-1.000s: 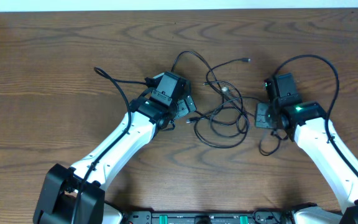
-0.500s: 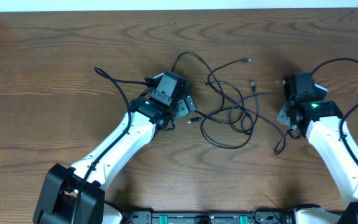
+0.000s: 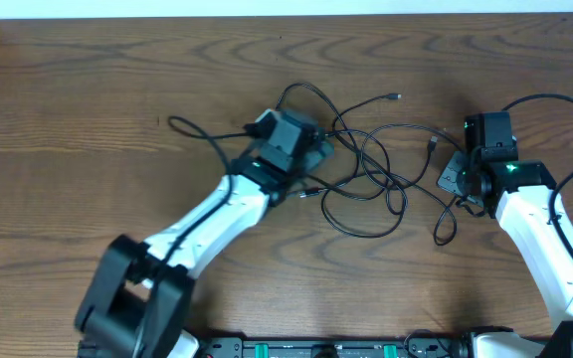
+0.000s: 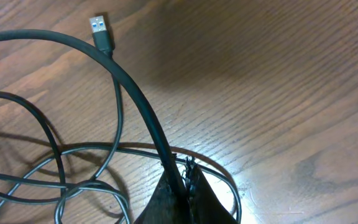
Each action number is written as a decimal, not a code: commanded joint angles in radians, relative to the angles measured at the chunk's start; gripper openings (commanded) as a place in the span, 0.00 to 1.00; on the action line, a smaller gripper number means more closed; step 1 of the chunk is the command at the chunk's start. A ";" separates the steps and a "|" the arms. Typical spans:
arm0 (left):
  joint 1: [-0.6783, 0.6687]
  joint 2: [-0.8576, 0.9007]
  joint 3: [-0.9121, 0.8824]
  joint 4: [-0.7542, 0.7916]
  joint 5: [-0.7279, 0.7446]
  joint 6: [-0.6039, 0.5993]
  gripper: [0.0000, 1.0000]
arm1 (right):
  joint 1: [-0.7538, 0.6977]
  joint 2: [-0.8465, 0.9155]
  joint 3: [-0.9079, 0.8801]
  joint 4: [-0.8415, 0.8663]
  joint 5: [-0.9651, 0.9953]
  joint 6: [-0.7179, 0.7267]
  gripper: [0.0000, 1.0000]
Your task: Untangle cables
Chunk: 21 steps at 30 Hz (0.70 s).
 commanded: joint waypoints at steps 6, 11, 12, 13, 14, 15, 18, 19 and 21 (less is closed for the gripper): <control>-0.097 0.169 0.001 0.333 0.006 -0.095 0.95 | -0.002 0.000 0.011 -0.002 -0.028 -0.009 0.01; -0.096 0.251 0.001 0.426 0.006 -0.251 0.94 | -0.003 0.000 0.011 -0.011 -0.027 -0.010 0.01; -0.096 0.264 0.001 0.443 0.006 -0.265 0.89 | -0.003 0.000 0.011 -0.011 -0.027 -0.010 0.01; -0.096 0.278 0.001 0.463 0.007 -0.273 0.82 | -0.003 0.000 0.011 -0.011 -0.027 -0.010 0.01; -0.096 0.288 0.001 0.480 0.008 -0.280 0.74 | -0.003 0.000 0.011 -0.011 -0.027 -0.010 0.01; -0.096 0.299 0.001 0.494 0.011 -0.289 0.69 | -0.003 0.000 0.011 -0.011 -0.027 -0.010 0.01; -0.096 0.315 0.001 0.511 0.014 -0.303 0.55 | -0.003 0.000 0.011 -0.012 -0.027 -0.010 0.01; -0.096 0.319 0.001 0.511 0.014 -0.302 0.53 | -0.003 0.000 0.011 -0.012 -0.027 -0.009 0.01; -0.096 0.320 0.001 0.510 0.014 -0.302 0.54 | -0.003 0.000 0.011 -0.012 -0.027 -0.009 0.01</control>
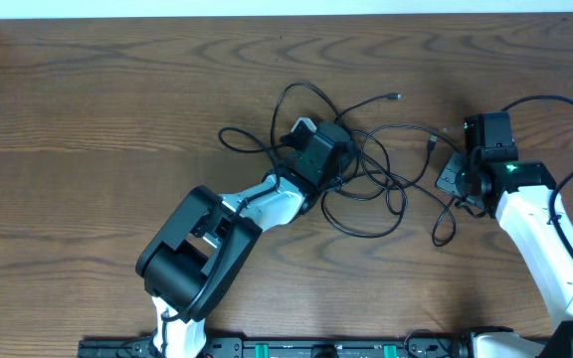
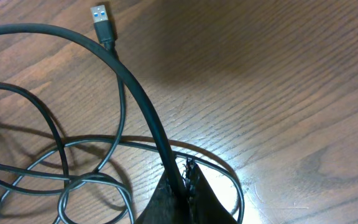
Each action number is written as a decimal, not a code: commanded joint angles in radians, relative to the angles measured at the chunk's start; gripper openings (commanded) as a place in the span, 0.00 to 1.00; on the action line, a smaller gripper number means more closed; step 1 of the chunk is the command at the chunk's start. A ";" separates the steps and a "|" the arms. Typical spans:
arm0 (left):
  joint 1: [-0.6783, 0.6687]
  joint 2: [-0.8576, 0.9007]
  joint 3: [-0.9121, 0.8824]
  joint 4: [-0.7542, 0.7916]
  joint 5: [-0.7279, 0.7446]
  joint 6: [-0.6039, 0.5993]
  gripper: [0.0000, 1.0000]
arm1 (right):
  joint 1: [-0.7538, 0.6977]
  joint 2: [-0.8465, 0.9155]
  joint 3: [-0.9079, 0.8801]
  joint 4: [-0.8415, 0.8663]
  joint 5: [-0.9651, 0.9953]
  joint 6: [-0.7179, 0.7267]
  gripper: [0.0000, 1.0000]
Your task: Untangle cables
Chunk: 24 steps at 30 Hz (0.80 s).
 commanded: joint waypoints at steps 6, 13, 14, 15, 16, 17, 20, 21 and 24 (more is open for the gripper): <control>0.003 0.012 0.003 0.006 -0.006 -0.024 0.53 | -0.002 0.000 0.011 -0.001 -0.003 -0.009 0.01; 0.003 0.044 0.003 0.057 -0.028 -0.024 0.34 | -0.002 0.000 0.011 -0.004 -0.003 -0.009 0.01; 0.003 0.051 0.003 0.066 -0.028 -0.024 0.30 | -0.002 0.000 0.011 -0.005 -0.003 -0.009 0.01; 0.003 0.054 0.003 0.067 -0.029 -0.024 0.27 | -0.002 0.000 0.011 -0.006 -0.003 -0.009 0.01; 0.002 0.060 0.003 0.066 -0.028 -0.024 0.24 | -0.002 0.000 0.011 -0.008 -0.003 -0.009 0.01; 0.002 0.062 0.003 0.066 -0.029 -0.024 0.24 | -0.002 0.000 0.011 -0.009 -0.003 -0.009 0.01; 0.002 0.070 0.003 0.066 -0.029 -0.024 0.24 | -0.003 0.000 0.011 -0.014 -0.003 -0.009 0.01; 0.002 0.072 0.003 0.066 -0.029 -0.024 0.24 | -0.002 0.000 0.011 -0.016 -0.003 -0.009 0.01; 0.002 0.080 0.003 0.070 -0.031 -0.024 0.23 | -0.002 0.000 0.011 -0.018 -0.003 -0.009 0.01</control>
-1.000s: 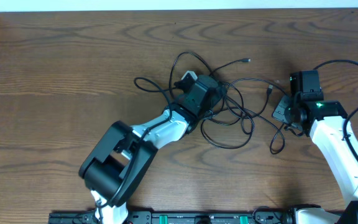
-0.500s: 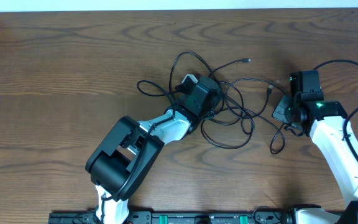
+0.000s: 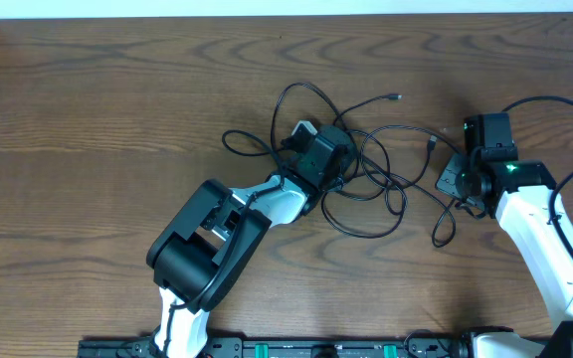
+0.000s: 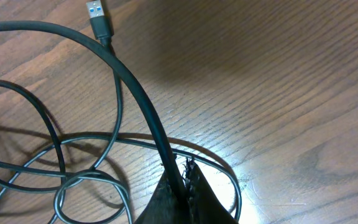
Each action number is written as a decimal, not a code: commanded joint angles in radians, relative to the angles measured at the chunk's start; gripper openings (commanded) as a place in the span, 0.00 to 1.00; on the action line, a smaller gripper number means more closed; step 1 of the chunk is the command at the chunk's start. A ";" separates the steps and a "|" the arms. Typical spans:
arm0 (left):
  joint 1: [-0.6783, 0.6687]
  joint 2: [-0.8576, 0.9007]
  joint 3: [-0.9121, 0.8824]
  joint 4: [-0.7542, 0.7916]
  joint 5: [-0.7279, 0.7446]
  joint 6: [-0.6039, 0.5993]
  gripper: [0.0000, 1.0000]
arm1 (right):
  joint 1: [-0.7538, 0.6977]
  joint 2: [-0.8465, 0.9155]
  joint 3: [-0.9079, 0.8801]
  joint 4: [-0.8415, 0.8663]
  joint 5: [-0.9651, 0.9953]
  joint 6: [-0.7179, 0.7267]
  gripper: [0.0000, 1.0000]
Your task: Untangle cables
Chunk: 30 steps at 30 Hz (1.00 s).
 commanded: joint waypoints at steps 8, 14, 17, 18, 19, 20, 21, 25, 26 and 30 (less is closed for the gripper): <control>0.047 0.024 0.003 -0.021 -0.019 0.196 0.08 | -0.003 0.000 0.011 -0.010 -0.002 -0.010 0.01; 0.166 -0.005 0.003 -0.066 0.132 0.344 0.08 | -0.003 0.000 0.011 -0.011 -0.002 -0.010 0.01; 0.224 -0.041 0.003 -0.140 0.169 0.414 0.07 | -0.003 0.000 0.011 -0.011 -0.002 -0.010 0.01; 0.238 -0.054 0.003 -0.168 0.167 0.428 0.07 | -0.003 0.000 0.011 -0.011 -0.001 -0.010 0.01; 0.256 -0.071 0.003 -0.204 0.167 0.447 0.07 | -0.003 0.000 0.011 -0.011 -0.001 -0.010 0.01; 0.276 -0.089 0.003 -0.241 0.167 0.472 0.07 | -0.003 0.000 0.011 -0.011 -0.001 -0.010 0.01; 0.290 -0.103 0.003 -0.270 0.166 0.492 0.07 | -0.003 0.000 0.011 -0.010 -0.001 -0.010 0.01; 0.364 -0.184 0.003 -0.426 0.151 0.600 0.07 | -0.003 0.001 0.011 -0.008 -0.001 -0.010 0.01; 0.378 -0.199 0.003 -0.452 0.151 0.621 0.08 | -0.003 0.001 0.011 -0.007 -0.001 -0.010 0.01; 0.450 -0.273 0.003 -0.600 0.090 0.689 0.07 | -0.003 0.001 0.011 -0.003 0.016 -0.010 0.01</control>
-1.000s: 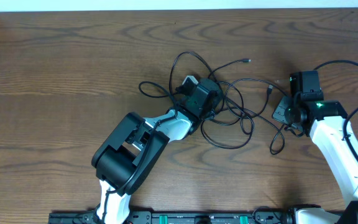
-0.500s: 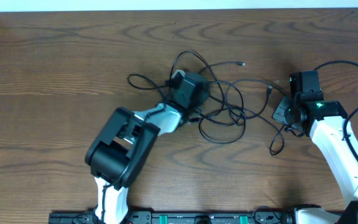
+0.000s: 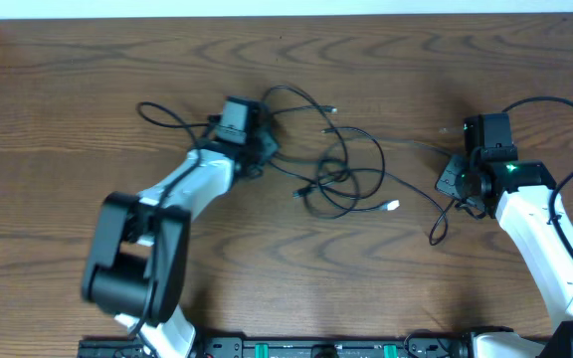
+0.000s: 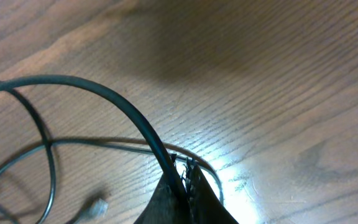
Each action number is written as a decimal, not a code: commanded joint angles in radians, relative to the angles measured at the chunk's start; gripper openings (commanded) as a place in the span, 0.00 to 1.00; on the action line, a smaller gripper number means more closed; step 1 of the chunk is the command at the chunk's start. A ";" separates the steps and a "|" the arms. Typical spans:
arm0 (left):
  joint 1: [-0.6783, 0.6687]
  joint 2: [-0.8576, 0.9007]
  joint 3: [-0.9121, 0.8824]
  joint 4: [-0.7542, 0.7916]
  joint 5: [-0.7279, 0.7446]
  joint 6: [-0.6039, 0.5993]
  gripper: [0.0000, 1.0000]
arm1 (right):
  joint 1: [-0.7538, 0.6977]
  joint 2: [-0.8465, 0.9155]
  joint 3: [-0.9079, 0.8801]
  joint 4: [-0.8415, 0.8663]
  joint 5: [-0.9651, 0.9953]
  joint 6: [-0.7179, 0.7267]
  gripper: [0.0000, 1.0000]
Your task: Untangle cables
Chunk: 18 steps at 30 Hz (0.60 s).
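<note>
Several thin black cables [image 3: 341, 174] lie looped over one another mid-table, one ending in a white connector [image 3: 393, 206]. At the heap's left end sits my left gripper [image 3: 255, 139]; a thin black cable runs into it and it looks shut on that cable. My right gripper [image 3: 458, 179] stays at the right. In the right wrist view it [image 4: 185, 171] is shut on a thick black cable [image 4: 104, 90] that arcs up and left. A thin cable loop [image 4: 104, 144] passes under the fingertips. The white connector [image 4: 95, 205] lies at lower left.
One cable end trails off to the left of the left gripper [image 3: 147, 107]. The table's far edge [image 3: 286, 14] runs along the top. A white cable end shows at the right edge, and a black loop [image 3: 555, 99] arcs behind the right arm.
My left gripper has moved from the middle of the tangle to its left. The cables have shifted left and spread out. The USB plug has left the right wrist view and a white connector appeared.
My left gripper was at the tangle's left side, then in its middle for two moments. Now it is further left, with the loops drawn out and looser. My right gripper stayed in place, shut on the thick cable, throughout.
</note>
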 commanded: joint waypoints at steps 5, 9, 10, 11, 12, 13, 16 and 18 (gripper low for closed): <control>0.116 -0.137 0.003 -0.208 -0.126 0.107 0.07 | -0.003 0.001 0.011 0.000 0.154 -0.010 0.01; 0.134 -0.163 0.003 -0.269 -0.125 0.120 0.08 | -0.003 0.001 0.011 0.008 0.158 -0.008 0.01; 0.134 -0.163 0.003 -0.278 -0.125 0.132 0.08 | -0.003 0.001 0.011 0.011 0.149 -0.008 0.01; 0.134 -0.163 0.003 -0.290 -0.126 0.145 0.07 | -0.003 0.001 0.011 0.010 0.143 -0.009 0.01; 0.134 -0.163 0.003 -0.298 -0.126 0.150 0.07 | -0.003 0.001 0.011 0.008 0.143 -0.010 0.01; 0.134 -0.163 0.003 -0.310 -0.129 0.150 0.08 | -0.003 0.001 0.011 0.004 0.145 -0.015 0.01; 0.134 -0.163 0.003 -0.325 -0.154 0.150 0.07 | -0.003 0.001 0.011 0.000 0.189 -0.050 0.01; 0.134 -0.163 0.003 -0.336 -0.190 0.150 0.08 | -0.003 0.001 0.011 -0.020 0.284 -0.048 0.01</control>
